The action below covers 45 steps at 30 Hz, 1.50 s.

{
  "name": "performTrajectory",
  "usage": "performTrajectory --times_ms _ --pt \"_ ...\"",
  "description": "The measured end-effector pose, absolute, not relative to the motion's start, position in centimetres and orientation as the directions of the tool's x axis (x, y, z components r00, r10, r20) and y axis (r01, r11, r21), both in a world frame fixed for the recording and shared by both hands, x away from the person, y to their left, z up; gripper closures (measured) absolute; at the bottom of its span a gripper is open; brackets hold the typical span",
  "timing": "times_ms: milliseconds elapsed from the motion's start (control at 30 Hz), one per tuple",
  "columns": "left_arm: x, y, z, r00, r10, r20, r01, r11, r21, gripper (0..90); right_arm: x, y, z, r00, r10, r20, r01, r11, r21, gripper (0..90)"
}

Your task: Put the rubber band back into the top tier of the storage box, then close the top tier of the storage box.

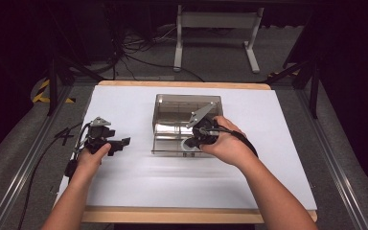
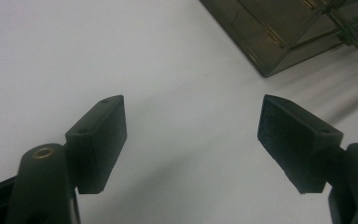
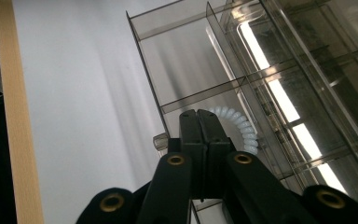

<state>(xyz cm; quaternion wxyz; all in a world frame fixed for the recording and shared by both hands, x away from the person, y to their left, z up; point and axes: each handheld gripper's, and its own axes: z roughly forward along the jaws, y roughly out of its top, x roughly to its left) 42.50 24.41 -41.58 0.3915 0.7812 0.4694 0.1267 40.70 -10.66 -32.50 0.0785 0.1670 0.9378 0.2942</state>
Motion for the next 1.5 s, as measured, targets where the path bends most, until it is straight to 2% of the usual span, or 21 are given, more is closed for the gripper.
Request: performTrajectory --times_ms 300,1000,1500 --pt "42.6 24.1 -41.6 0.534 0.828 -0.170 0.633 -0.259 0.729 24.7 39.0 -11.6 -31.8 -0.951 0.304 -0.059 0.195 0.737 0.647 90.0" --pt "42.7 23.8 -41.5 0.540 0.825 -0.167 0.630 -0.264 0.731 24.6 37.2 -13.4 -34.0 -0.964 0.257 -0.070 0.152 0.748 0.646 90.0" --pt "42.8 23.9 -41.5 0.541 0.825 -0.166 0.630 -0.266 0.730 24.7 37.1 -13.5 -35.8 -0.972 0.230 -0.053 0.153 0.783 0.603 90.0"
